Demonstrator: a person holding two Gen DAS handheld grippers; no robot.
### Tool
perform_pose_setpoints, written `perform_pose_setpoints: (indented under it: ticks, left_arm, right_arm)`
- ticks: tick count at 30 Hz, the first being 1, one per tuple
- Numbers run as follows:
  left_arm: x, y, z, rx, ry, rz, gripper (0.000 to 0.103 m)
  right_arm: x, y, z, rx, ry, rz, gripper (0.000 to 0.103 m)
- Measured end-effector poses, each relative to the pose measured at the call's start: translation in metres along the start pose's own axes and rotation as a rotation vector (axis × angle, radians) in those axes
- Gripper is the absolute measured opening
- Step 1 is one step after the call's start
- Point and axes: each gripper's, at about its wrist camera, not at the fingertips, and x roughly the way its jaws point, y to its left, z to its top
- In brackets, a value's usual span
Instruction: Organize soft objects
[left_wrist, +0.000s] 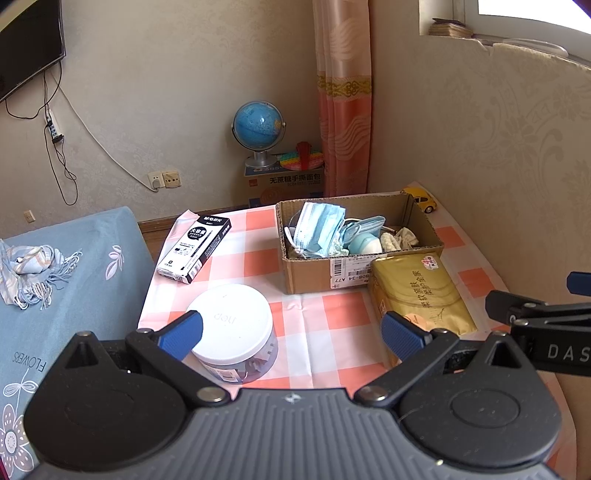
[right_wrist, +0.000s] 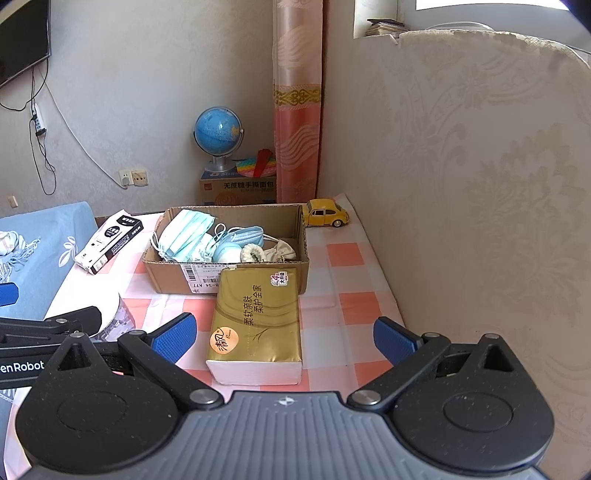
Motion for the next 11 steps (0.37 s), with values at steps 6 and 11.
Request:
perform_pose_setpoints:
  ticks: [6,11]
  left_arm:
    - [-0.0001,0.0001,0.0,0.0,-0.001,-0.001,0.102]
    - [-0.0015,-0.0005,0.0005,-0.001,-0.002,-0.001,0.102]
  right_arm:
    - [-0.0011,-0.0001,-0.0004,0.001,-0.003,0.001,0.103]
    - [-0.0014,0.0006,-0.0005,0.002,-0.004,0.001,0.103]
